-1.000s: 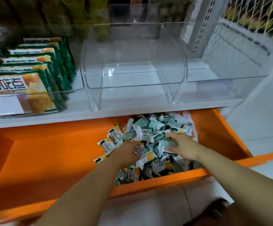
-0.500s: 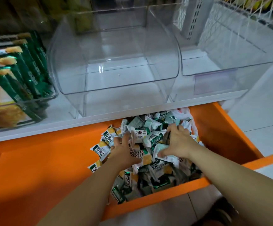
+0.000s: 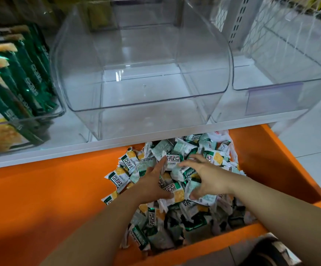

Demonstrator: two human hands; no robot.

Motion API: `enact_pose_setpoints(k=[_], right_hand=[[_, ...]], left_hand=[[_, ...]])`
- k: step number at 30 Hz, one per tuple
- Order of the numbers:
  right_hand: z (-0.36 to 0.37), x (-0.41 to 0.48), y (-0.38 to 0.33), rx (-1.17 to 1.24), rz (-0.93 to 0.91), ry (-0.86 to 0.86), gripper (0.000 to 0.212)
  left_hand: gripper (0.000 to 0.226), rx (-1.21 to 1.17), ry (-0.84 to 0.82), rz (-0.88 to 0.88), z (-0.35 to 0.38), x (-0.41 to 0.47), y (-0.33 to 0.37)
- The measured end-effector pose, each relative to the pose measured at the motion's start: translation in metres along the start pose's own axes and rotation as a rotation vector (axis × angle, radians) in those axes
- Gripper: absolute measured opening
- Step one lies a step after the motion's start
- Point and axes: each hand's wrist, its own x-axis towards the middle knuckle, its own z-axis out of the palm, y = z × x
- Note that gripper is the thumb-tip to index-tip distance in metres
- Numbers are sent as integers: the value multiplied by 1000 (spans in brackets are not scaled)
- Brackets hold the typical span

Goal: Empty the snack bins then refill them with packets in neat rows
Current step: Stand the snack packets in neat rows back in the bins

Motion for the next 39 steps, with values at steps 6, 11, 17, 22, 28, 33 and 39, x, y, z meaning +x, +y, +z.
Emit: enact_pose_setpoints(k=[6,11,17,22,28,33,39], right_hand=[[2,2,2,67,5,20,83],[4,2,1,73,-2,20,83],[2,-5,-1,62,-8,26,69],[5,-12,0,95,-10,62,68],[-2,-26,-3,113,-21,97,64],[-20,-55,-21,136,-77,160,61],[-50,-117,-50,97,-191,335,65]], left_hand=[[113,-96,39,1,4,3,-4],[109,-98,77,14,8,1,1],[99,-16,91,57,8,-5,8],[83,50,102,139,11,-8,8],[74,250,102,171,10,-12,18],[75,376,149,196,1,-39,35],[64,371,316,371,-29,-114,72]])
